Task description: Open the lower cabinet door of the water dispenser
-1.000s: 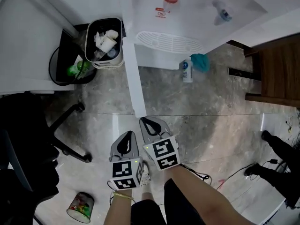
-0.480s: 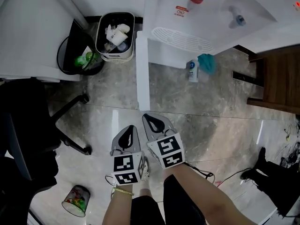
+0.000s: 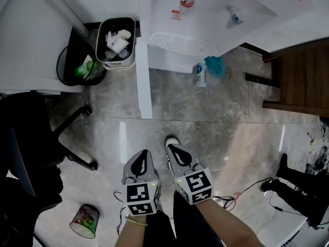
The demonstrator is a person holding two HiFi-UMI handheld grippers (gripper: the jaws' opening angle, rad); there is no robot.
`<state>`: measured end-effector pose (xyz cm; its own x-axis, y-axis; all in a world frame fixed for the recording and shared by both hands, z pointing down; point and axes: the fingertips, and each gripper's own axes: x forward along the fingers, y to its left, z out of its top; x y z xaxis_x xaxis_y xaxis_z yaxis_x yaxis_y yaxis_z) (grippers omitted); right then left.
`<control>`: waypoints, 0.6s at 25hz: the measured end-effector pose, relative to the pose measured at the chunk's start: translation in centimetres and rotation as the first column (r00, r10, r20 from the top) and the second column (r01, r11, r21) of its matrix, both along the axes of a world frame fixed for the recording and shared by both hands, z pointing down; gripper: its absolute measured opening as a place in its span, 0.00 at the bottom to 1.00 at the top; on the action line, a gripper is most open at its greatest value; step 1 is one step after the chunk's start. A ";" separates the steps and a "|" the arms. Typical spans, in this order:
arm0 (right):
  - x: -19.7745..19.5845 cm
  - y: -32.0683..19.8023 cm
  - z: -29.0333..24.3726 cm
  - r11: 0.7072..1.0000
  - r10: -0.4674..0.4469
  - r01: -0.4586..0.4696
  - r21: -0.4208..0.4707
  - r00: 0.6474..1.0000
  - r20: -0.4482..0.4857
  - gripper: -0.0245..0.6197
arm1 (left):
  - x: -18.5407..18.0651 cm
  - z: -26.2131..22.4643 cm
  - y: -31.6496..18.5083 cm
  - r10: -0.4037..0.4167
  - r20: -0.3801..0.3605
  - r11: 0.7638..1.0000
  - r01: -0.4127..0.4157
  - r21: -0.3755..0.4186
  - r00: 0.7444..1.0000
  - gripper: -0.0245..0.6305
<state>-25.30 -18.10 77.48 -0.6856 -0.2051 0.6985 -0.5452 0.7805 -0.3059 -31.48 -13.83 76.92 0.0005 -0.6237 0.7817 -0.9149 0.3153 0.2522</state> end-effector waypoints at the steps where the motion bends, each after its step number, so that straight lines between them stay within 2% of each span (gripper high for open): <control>1: 0.6 0.0 -0.3 1.000 0.021 -0.021 -0.005 1.000 -0.003 0.04 | 0.5 -0.1 0.1 0.008 -0.008 1.000 -0.008 0.000 1.000 0.05; 8: 3.3 -0.1 -1.1 0.995 0.104 -0.104 -0.007 0.994 -0.021 0.04 | 2.4 -0.3 0.4 0.033 -0.034 0.999 -0.033 -0.002 0.999 0.05; 15: 3.4 -0.8 -1.1 0.995 0.103 -0.103 0.010 0.994 -0.021 0.04 | 3.0 -0.4 0.2 0.011 -0.049 1.000 -0.011 0.000 0.999 0.05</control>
<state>-21.92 -18.94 76.38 -0.6455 -0.2805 0.7104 -0.6293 0.7225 -0.2865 -28.45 -13.64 76.47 0.0460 -0.6234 0.7805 -0.9048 0.3051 0.2970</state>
